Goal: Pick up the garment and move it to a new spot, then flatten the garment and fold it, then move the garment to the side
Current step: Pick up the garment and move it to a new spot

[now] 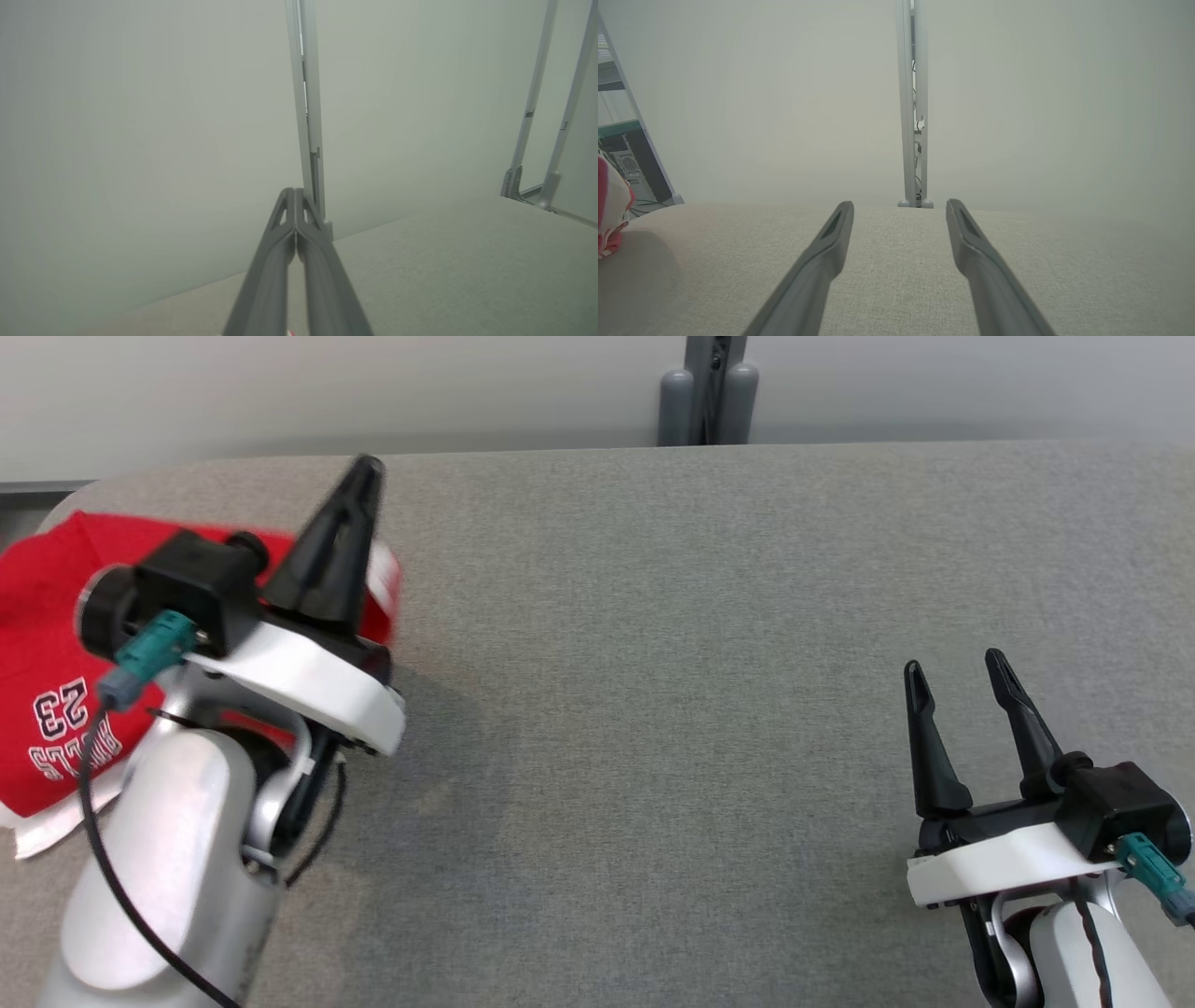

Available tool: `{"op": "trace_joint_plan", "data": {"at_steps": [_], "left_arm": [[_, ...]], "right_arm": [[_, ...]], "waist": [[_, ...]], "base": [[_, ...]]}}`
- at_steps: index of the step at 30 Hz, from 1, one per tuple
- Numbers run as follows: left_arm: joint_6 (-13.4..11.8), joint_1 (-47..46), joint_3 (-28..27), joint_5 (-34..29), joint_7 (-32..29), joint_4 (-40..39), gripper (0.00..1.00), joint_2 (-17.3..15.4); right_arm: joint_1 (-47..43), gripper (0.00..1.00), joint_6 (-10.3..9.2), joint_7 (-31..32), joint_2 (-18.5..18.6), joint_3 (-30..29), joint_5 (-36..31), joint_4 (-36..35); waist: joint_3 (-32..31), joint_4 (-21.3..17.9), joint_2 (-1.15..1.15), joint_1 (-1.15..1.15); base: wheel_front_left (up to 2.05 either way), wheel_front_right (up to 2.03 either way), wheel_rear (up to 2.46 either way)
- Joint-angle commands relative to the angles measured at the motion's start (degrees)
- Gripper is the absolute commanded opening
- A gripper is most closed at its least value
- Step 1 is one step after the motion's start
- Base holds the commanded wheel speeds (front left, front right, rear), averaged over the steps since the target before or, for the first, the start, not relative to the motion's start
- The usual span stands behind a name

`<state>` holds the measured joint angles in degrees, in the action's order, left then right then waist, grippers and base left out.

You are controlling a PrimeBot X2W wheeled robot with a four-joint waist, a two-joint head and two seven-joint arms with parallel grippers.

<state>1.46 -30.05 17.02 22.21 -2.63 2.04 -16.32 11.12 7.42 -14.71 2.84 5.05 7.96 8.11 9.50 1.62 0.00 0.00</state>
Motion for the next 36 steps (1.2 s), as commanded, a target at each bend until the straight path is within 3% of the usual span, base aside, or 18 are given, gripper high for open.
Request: {"op": "trace_joint_plan", "data": {"at_steps": [1, 10, 19, 20, 21, 22, 23, 36], "left_arm": [[-0.3, 0.9, 0.6, -0.3, -0.2, -0.9, 0.0, 0.3], [1.5, 3.4, 9.7, -0.1, -2.1, -1.1, 0.0, 6.6], [2.2, 2.9, 13.7, 0.0, -1.9, 2.1, 0.0, 9.2], [2.4, 3.0, 13.9, 0.1, -1.9, 2.3, 0.11, 9.2], [2.4, 3.0, 13.9, 0.0, -1.8, 2.5, 0.36, 9.2], [2.2, 3.0, 14.0, -0.1, -1.7, 2.7, 0.96, 9.2], [2.0, 3.1, 14.0, -0.1, -1.6, 2.8, 1.0, 9.2], [-2.7, 4.1, 8.0, 0.1, 4.2, 2.3, 1.0, 6.9]], "right_arm": [[-0.4, 1.0, 0.13, -0.5, 0.2, -0.2, 0.4, 0.0], [-0.9, 1.0, 0.13, -0.6, 0.2, 0.2, 2.3, 0.5], [-1.1, 1.0, 0.13, -0.6, 0.2, 0.7, 3.4, 0.2], [-1.1, 1.0, 0.13, -0.6, 0.2, 0.7, 3.4, 0.0], [-1.1, 1.0, 0.13, -0.6, 0.2, 0.7, 3.4, -0.1], [-1.1, 1.0, 0.13, -0.6, 0.2, 0.6, 3.5, -0.2], [-1.2, 1.0, 0.13, -0.6, 0.2, 0.5, 3.5, -0.3], [-0.7, 1.0, 0.13, -0.6, 0.2, -0.6, 2.0, -1.1]], "waist": [[0.3, -1.6, 0.0, 0.0], [1.4, -7.2, 0.0, 0.0], [2.1, -11.3, 0.0, 0.0], [2.2, -11.5, 0.0, 0.0], [2.3, -11.6, 0.0, 0.0], [2.4, -11.6, 0.0, 0.0], [2.4, -11.7, 0.0, 0.0], [2.2, -8.6, 0.0, 0.0]], "base": [[0.0, 0.0, 0.0], [0.0, 0.0, 0.0], [0.0, 0.0, 0.0], [0.0, 0.0, 0.0], [0.0, 0.0, 0.0], [0.0, 0.0, 0.0], [0.0, 0.0, 0.0], [0.0, 0.0, 0.0]]}}
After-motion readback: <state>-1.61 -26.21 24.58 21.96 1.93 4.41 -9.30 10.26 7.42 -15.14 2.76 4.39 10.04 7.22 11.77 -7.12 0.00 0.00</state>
